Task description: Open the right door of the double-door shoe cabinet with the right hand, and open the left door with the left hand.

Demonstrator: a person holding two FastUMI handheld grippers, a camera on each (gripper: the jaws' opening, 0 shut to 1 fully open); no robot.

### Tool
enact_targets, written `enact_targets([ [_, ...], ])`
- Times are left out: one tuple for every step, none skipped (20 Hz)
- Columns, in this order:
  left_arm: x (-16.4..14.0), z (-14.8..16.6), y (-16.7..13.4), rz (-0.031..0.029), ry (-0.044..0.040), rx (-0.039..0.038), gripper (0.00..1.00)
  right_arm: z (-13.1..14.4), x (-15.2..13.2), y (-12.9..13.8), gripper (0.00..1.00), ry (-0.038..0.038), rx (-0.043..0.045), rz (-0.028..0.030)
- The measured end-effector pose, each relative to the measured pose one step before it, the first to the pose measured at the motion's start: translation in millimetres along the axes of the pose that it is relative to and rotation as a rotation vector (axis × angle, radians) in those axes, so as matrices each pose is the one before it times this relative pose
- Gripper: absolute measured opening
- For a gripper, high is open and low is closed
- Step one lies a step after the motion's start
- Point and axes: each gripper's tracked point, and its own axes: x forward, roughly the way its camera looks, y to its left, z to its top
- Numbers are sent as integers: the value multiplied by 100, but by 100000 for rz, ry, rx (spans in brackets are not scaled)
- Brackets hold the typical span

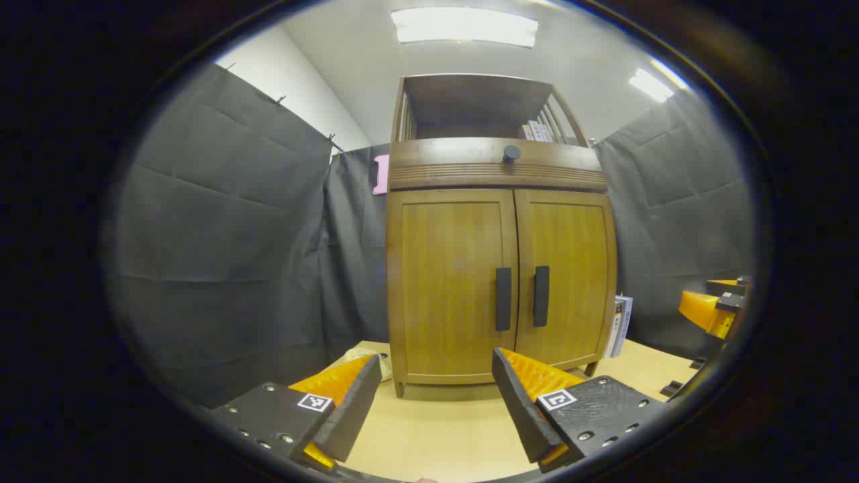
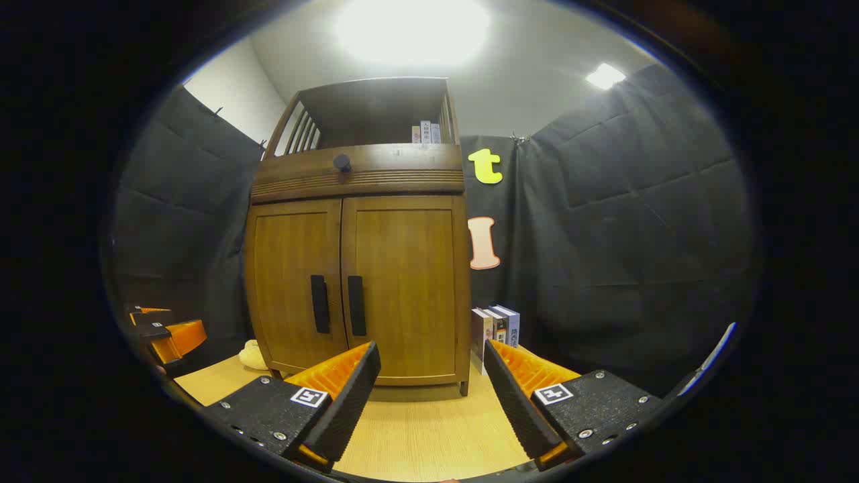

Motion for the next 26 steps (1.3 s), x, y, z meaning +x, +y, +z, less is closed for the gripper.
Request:
enact_targets([
  [-67,-63,36,36,-115,39,95,-46,65,72,96,168,219,429],
  [-36,75,70,176,-55,-29,95,162,-6,79,96,-150,207,356],
  [-19,-60,-31,169,-124,-5,94,97,12,95,96,-266,118,344],
  [-35,55,5,247,-200,65,95,160,-34,69,96,-391,-7,273],
  [-43,-9,-59,-34,-349,180,95,70,13,70,96,-210,-139,281],
  [-50,107,-38,-85,-366,356,95,40,14,145,95,-83,-2,220],
  [-11,73,-5,-190,-382,403,95,-50,70,84,95,190,153,251],
  [-75,78,77,115,-159,219,95,-39,23,69,95,271,380,46],
  [37,-66,-140,-7,-97,31,95,-78,-90,75,95,233,441,259],
  [-15,32,6,20,63,83,95,41,-36,55,96,24,301,41],
  [67,-125,-17,95,48,-24,95,31,-29,30,96,-96,63,-57],
  [11,45,-3,27,11,-115,95,108,-53,58,97,-293,-78,8],
  [-26,26,39,68,-154,-30,95,17,11,21,95,-225,-117,54],
  [-23,34,13,24,-102,88,95,110,9,81,96,-294,-105,228],
  [9,-68,-18,42,-101,75,95,-19,-111,55,98,-159,-100,142],
  [-41,105,-12,-1,-251,35,95,30,115,92,95,-99,-36,167],
  [-24,-86,9,48,-179,56,95,19,-47,43,95,-265,39,114],
  [-37,82,21,9,-219,-47,95,211,68,13,96,-561,29,-245],
  [-39,-37,19,170,-76,-46,95,70,122,69,95,-485,-13,-207],
  [-28,33,14,139,-14,-67,95,77,166,96,94,-299,7,152],
  [16,-53,33,113,73,-19,95,-60,191,45,95,97,19,193],
  [20,50,56,224,65,86,95,-35,323,159,95,329,104,201],
  [-22,-7,-35,369,-13,105,95,-6,311,142,95,248,177,222],
  [-36,98,13,380,-98,-5,95,175,348,68,95,40,304,28],
  [-93,-35,35,396,-21,-51,95,145,446,136,95,-212,333,108],
  [-94,107,43,497,-134,-25,95,296,465,171,96,-425,260,182],
])
